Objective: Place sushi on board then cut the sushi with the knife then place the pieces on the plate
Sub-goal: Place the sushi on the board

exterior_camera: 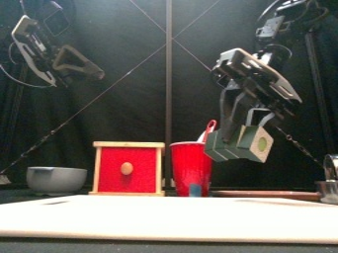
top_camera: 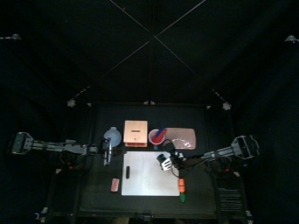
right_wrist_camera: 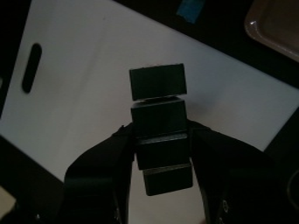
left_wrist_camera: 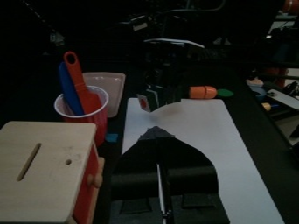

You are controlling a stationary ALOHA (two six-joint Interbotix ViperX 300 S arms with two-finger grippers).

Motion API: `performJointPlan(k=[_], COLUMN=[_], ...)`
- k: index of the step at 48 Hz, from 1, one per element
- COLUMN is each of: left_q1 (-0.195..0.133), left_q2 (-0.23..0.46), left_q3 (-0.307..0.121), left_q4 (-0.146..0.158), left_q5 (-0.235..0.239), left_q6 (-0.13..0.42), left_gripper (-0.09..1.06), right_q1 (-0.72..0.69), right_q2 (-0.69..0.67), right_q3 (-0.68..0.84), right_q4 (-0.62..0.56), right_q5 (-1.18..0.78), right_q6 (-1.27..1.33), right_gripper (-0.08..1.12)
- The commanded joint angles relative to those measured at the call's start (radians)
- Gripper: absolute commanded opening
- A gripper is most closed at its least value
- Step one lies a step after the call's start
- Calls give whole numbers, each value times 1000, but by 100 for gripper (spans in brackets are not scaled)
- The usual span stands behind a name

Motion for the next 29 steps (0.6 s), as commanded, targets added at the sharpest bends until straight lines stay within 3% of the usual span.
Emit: performJointPlan(k=[1,8,18,29], left_q1=[3,0,-2,-5], left_q2=[0,0,-2,-5], left_q3=[-12,-12,-11,-11], left_q4=[0,-6,-6,-6], left_q5=[-3,-2,-2,0], left_q6=[-2,-3,-2,-2], left_gripper=[-2,-2,-2,-2], right_q1=[48,81,77,78], right_q2=[57,152,284,400], right_q3=[-112,-233,-402,-534], right_q4=[-38,-25,115,186], right_q5=[106,225,333,466], right_q6=[137,261,270,288], right_gripper=[58,58,58,58])
